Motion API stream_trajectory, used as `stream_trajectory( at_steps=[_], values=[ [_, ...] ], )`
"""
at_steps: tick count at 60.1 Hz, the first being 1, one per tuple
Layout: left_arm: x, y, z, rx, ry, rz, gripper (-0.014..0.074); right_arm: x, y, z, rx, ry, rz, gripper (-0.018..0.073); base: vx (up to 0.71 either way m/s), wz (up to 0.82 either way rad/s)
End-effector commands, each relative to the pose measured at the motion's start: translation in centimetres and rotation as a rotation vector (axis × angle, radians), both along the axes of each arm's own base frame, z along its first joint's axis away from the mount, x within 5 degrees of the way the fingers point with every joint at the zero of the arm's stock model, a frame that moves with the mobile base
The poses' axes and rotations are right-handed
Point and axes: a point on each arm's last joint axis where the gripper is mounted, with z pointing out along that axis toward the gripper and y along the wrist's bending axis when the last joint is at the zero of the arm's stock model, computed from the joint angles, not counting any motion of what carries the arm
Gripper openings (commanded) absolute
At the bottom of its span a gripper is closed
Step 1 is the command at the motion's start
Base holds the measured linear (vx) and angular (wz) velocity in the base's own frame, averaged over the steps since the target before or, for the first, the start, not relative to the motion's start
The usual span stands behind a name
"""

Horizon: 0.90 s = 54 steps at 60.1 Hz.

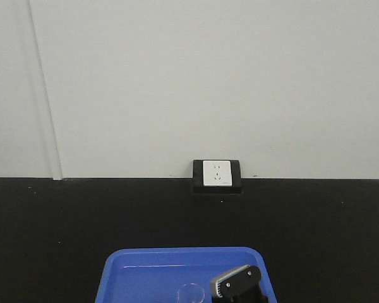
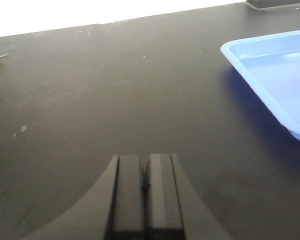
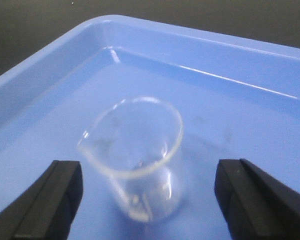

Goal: Move beaker to silver tray on left bench
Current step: 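Close the right gripper around the clear glass beaker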

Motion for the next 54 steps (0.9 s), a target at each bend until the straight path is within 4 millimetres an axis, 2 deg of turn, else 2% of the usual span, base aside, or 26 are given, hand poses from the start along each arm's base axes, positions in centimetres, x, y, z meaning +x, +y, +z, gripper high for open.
stream_trajectory(
  at_steps=[1,13,21,27,33,37,38,44,54],
  values=[
    [0.2,-0.1,0.0,-0.007,-0.062,-0.011,0.0001,1.7,1.2,2.2,0.108,-0.099,0.008,0.0579,0.0,0.0],
    [0.2,-0.1,0.0,-0.007,-0.062,-0.011,0.0001,3.5,2.6,0.5,0.117,-0.081,0.058,0.0579,0.0,0.0],
    [0.2,-0.1,0.0,-0.007,-0.062,-0.011,0.0001,4.4,3.1,0.5,0.139,-0.105,0.057,0.0542,0.0,0.0],
    [0.2,-0.1,0.0,-0.007,-0.062,-0.011,0.0001,4.4,3.2,0.9,0.157,-0.124,0.061,0.0408,0.0,0.0],
    [0.2,-0.1,0.0,-0.007,-0.062,-0.011,0.0001,4.3,3.2,1.6,0.152,-0.129,0.071,0.0183,0.0,0.0],
    [0.2,-0.1,0.0,-0.007,-0.062,-0.011,0.0001,4.1,3.2,2.4,0.154,-0.12,0.084,-0.0007,0.0,0.0],
    [0.2,-0.1,0.0,-0.007,-0.062,-0.011,0.0001,4.0,3.2,2.7,0.154,-0.119,0.091,-0.0019,0.0,0.0],
    [0.2,-0.1,0.0,-0.007,-0.062,-0.011,0.0001,3.6,3.1,5.0,0.133,-0.102,0.099,-0.0016,0.0,0.0],
    [0.2,-0.1,0.0,-0.007,-0.062,-0.011,0.0001,2.3,1.5,10.6,0.028,-0.074,0.033,-0.0014,0.0,0.0]
  ],
)
